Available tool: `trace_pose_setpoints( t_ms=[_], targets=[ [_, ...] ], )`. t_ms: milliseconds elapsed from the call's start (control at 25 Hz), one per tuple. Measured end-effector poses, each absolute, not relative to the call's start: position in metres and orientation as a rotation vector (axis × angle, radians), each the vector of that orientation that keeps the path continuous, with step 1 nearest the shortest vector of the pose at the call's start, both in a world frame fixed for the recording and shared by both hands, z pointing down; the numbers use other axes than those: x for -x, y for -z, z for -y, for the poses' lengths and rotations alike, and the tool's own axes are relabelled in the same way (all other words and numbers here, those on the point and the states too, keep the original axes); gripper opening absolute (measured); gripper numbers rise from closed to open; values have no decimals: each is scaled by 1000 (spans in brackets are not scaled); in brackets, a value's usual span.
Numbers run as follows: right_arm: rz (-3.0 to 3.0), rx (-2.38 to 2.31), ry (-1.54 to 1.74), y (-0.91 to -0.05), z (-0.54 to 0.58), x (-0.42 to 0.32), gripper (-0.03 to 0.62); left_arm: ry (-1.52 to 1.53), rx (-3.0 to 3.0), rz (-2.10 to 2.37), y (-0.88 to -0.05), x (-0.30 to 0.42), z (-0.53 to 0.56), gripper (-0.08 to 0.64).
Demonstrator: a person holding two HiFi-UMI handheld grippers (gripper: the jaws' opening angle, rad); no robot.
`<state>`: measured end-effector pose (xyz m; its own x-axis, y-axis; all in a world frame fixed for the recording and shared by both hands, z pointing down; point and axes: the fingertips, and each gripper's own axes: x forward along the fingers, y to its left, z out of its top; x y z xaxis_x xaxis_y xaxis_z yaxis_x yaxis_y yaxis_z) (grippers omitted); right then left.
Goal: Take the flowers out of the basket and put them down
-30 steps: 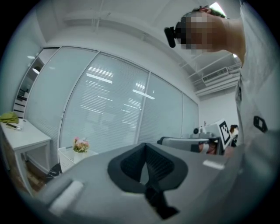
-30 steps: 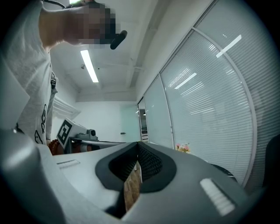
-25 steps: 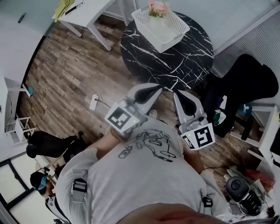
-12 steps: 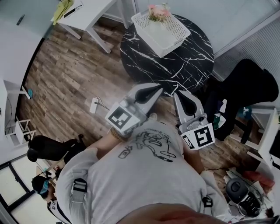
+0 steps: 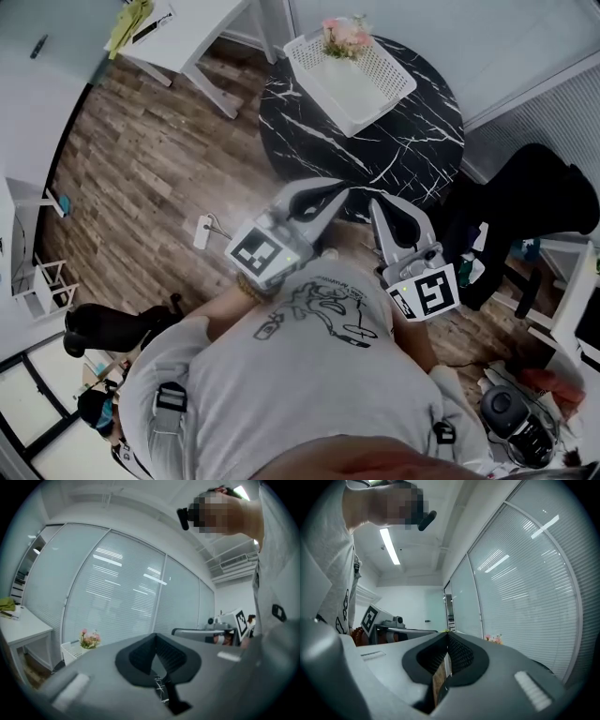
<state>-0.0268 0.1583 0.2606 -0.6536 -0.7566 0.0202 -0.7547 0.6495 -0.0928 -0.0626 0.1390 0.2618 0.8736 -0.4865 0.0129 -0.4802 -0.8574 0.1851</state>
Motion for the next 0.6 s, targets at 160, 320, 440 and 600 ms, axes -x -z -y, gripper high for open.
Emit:
trace_pose_setpoints(
  t_ms=[160,320,440,600],
  targets=[
    [-2839,1305,156,-261,-127,32,6,4,-2859,739,-268,69,-108,3],
    [-2840,1318,165,-261,-94,37,6,13,-2861,710,-266,73,-77,3],
    [-2839,1329,169,-259,-69,41,6,26,-2857,695,-261,74,-51,3],
    [-2834,1352,183,-259,-35,46,6,8,-2863,667,-261,79,-16,3]
  ],
)
